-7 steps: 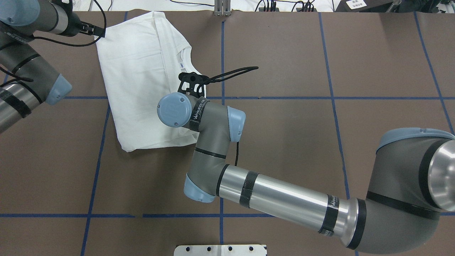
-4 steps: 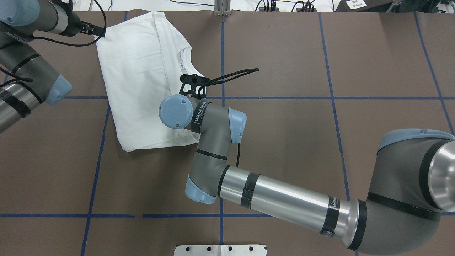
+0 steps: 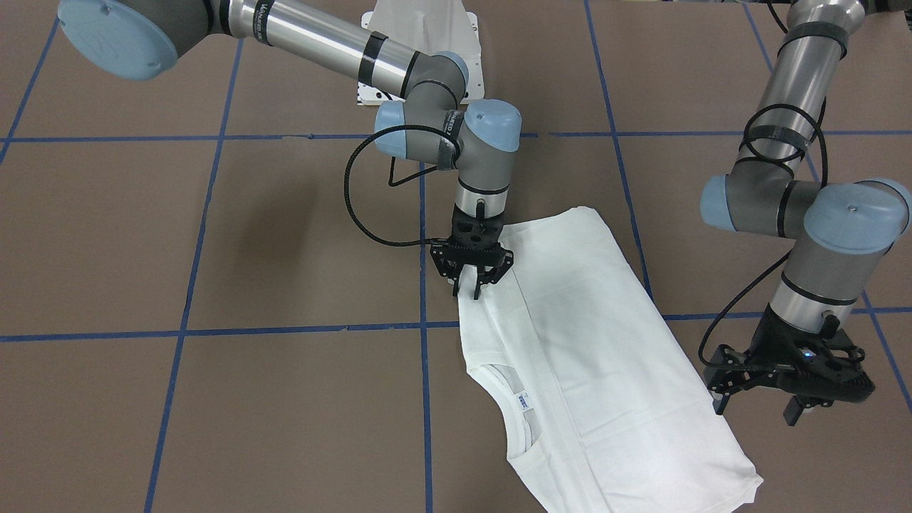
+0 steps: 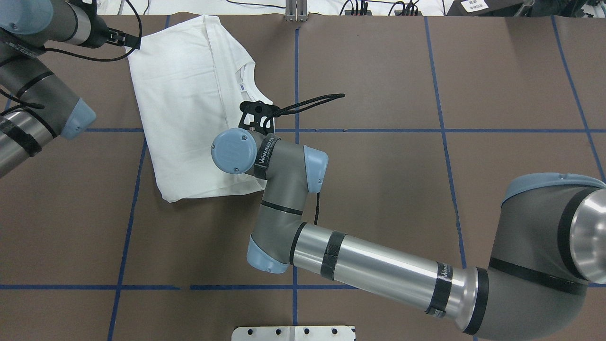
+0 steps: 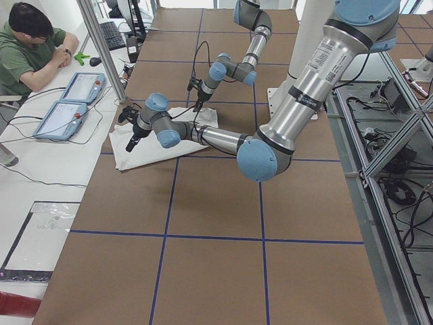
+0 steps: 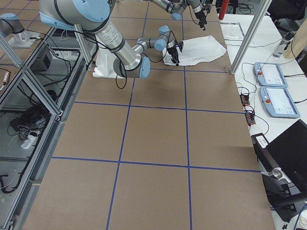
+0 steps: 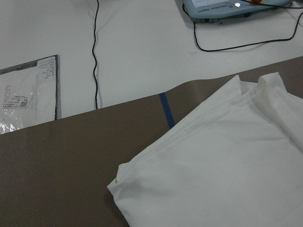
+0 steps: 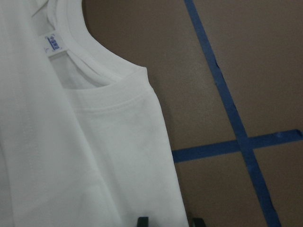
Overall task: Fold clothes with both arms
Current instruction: 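Reach the right gripper across to the shirt's collar side, then push the shirt with the right gripper to straighten it square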
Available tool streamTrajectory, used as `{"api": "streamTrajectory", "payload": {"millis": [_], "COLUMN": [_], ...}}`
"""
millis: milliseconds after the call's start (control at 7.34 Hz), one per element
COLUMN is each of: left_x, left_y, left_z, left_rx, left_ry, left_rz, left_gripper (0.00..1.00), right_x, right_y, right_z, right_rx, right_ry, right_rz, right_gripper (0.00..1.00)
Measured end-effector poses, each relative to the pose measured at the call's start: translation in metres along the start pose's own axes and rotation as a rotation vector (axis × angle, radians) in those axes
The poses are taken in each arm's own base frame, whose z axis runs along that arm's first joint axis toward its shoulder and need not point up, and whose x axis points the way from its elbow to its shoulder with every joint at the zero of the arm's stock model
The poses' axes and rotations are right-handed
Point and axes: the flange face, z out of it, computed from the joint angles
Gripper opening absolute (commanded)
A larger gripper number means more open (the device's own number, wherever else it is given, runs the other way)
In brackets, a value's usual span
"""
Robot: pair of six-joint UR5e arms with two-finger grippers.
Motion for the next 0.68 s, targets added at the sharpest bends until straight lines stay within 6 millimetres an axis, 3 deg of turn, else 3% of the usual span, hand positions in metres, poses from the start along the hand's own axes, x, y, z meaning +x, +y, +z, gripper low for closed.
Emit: {"api": "streamTrajectory", "payload": {"millis": [409, 545, 681], "left_x": [0.0, 0.0, 0.0], "left_y": [0.0, 0.0, 0.0], "left_z": [0.0, 0.0, 0.0], "left_rx": [-0.001, -0.001, -0.001], "left_ry": [0.001, 0.001, 0.001], "left_rz": [0.0, 0.0, 0.0], "left_gripper": [1.0, 1.0, 1.0], "right_x": [0.0, 0.004, 0.02], "right_y": [-0.006, -0.014, -0.024], "right_z": [-0.005, -0.013, -0.021], "right_rx": [-0.001, -0.014, -0.037], "right_ry": [0.005, 0.017, 0.027], "right_rz": [0.0, 0.0, 0.0], "right_gripper": [0.0, 0.0, 0.0]}}
